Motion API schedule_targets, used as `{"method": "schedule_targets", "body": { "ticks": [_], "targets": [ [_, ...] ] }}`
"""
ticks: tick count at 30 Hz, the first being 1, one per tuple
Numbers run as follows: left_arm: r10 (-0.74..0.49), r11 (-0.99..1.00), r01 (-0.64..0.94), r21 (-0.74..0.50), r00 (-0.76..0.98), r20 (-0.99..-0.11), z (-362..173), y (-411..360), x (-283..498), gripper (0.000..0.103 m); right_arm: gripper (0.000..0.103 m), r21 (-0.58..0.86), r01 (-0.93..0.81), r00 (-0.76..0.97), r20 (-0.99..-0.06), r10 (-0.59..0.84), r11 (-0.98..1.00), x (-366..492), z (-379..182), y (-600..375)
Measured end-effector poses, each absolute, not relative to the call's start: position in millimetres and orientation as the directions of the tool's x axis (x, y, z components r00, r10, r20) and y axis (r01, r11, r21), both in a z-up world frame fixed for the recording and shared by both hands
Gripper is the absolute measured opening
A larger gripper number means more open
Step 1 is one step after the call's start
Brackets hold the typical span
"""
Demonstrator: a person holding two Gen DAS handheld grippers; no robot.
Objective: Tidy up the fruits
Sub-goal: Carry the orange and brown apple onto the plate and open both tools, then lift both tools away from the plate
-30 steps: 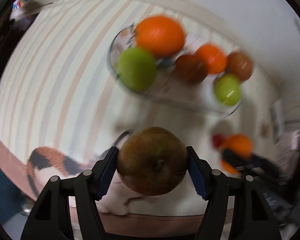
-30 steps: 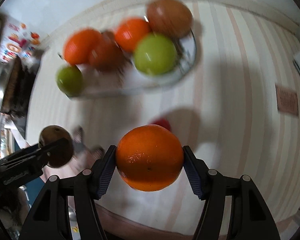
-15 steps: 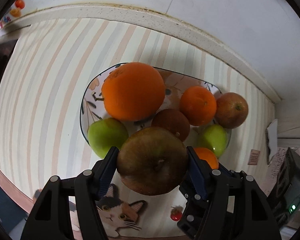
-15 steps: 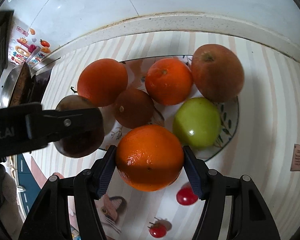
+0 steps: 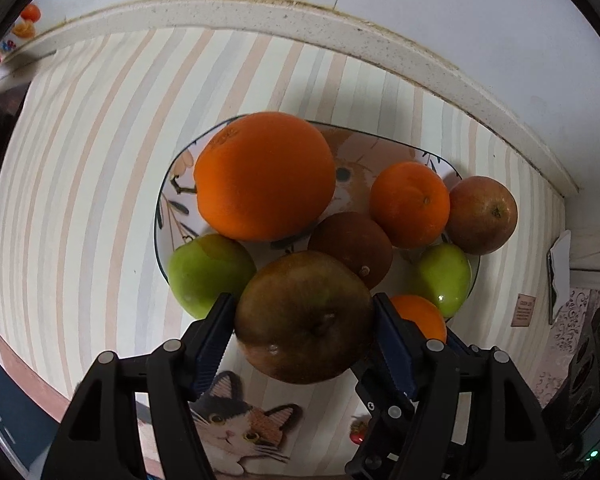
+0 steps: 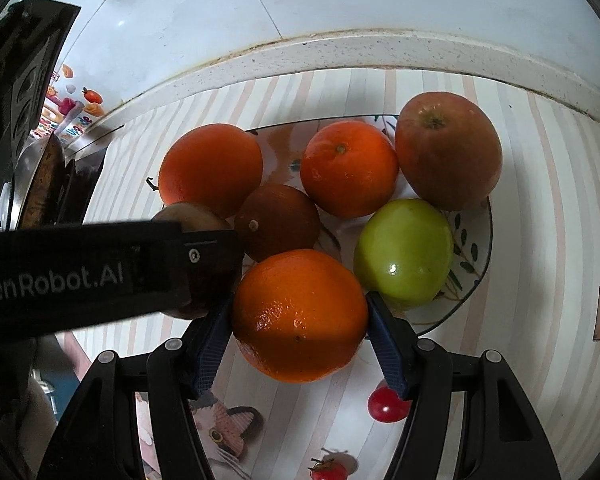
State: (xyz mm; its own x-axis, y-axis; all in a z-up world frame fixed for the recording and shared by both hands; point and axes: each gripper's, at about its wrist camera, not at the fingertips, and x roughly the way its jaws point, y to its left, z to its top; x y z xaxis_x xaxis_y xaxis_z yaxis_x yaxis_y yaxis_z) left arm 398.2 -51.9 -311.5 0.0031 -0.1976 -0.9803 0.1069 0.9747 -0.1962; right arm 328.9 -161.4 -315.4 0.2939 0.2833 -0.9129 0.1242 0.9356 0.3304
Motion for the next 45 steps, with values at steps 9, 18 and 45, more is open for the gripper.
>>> {"method": "schedule_targets", "body": {
  "ticks": [9,18,45],
  "targets": [
    [-0.274,0.962,0.018,-0.274,0.006,-0.962,-311,-31,397,0.067,0.068,0.406,0.2,0.345,-0.881,0.324,0.892,318,-281,-209],
    [-0.224,0.974,0.018,-0.224,0.126,-0.966,-285,-28,386,0.067,0.068,0.487,0.17,0.293,-0.855,0.428,0.857,398,-262,-208],
    [-0.122,0.992,0.031,-0.118,0.271,-0.955,-243,-25,374,0.077,0.092,0.369,0.115,0.134,-0.926,0.354,0.922,471,-284,-194]
  ]
}}
